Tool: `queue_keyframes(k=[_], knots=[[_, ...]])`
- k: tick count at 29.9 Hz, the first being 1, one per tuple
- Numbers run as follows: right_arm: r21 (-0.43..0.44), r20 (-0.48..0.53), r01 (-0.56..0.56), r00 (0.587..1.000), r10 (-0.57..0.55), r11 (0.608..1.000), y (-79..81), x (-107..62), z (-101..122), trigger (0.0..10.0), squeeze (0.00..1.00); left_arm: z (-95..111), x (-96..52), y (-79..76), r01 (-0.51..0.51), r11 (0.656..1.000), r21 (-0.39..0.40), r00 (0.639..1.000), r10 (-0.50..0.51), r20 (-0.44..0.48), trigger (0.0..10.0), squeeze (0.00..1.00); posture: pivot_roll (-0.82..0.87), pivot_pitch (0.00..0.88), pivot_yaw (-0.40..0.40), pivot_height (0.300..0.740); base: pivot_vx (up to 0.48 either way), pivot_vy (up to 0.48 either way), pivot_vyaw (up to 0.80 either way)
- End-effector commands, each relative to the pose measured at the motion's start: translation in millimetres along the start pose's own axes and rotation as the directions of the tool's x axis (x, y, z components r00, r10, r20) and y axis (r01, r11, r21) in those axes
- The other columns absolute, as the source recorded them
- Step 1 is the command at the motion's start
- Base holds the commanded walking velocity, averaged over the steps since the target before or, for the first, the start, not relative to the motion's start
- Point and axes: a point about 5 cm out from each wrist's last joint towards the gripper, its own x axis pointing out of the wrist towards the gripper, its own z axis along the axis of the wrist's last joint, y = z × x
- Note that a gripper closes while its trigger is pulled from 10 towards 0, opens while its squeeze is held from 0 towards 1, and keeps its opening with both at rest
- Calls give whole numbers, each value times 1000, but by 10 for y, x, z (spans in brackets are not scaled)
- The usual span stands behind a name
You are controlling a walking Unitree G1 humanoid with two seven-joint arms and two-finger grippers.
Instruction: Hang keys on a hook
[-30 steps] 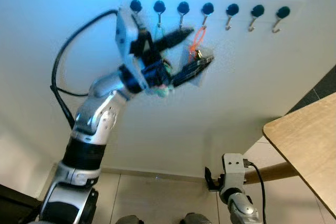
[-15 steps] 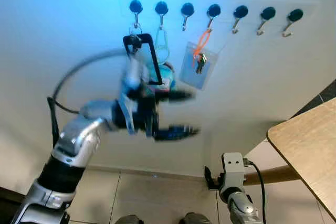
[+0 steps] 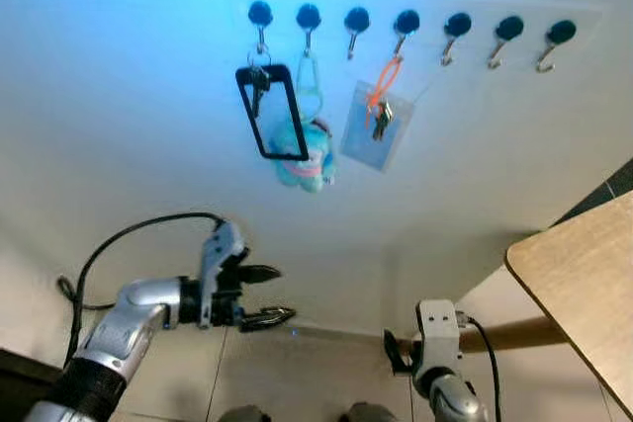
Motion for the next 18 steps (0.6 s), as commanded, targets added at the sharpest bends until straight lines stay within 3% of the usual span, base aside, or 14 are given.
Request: queue_keyframes(k=[1, 2, 3, 4, 9, 10, 13, 15, 18], knots=[[40, -35, 52, 998, -50, 998, -63, -38, -85, 10000, 0, -296, -37, 130, -245, 969, -40, 965, 239, -111, 10000, 0, 72, 49, -12, 740, 0, 0, 0], [70, -36, 91, 995, -88, 993, -107, -43, -88, 10000, 0, -509, -109, 233, -423, 906, 12, 881, 414, -231, 10000, 0, 65, 35, -14, 740, 0, 0, 0], [104, -42, 127, 991, -124, 986, -151, -50, -96, 10000, 0, -685, -185, 263, -514, 858, 29, 811, 496, -308, 10000, 27, 65, 26, -13, 740, 0, 0, 0], [133, -55, 152, 988, -146, 979, -175, -57, -112, 10000, 0, -823, -229, 243, -572, 820, 1, 769, 537, -347, 10000, 0, 65, 23, -12, 740, 0, 0, 0], [145, -72, 158, 986, -149, 977, -178, -62, -135, 10000, 0, -947, -229, 164, -601, 795, -81, 760, 538, -365, 10000, 0, 55, 11, -4, 740, 0, 0, 0], [133, -78, 140, 988, -130, 981, -147, -58, -142, 10000, 0, -1031, -189, 77, -617, 767, -175, 760, 525, -382, 10000, 0, 42, 1, 6, 740, 0, 0, 0], [119, -81, 130, 989, -121, 984, -133, -54, -143, 10000, 0, -1067, -138, 16, -608, 772, -186, 770, 516, -376, 10000, 0, 42, 1, 6, 740, 0, 0, 0], [109, -87, 132, 989, -123, 985, -139, -55, -149, 10000, 0, -1040, -76, -34, -571, 803, -169, 799, 496, -340, 10000, 0, 40, 0, 11, 740, 0, 0, 0], [96, -89, 133, 988, -124, 987, -137, -55, -150, 10000, 0, -1032, -32, -62, -571, 804, -165, 802, 504, -322, 10000, 0, 42, 0, 10, 740, 0, 0, 0]])
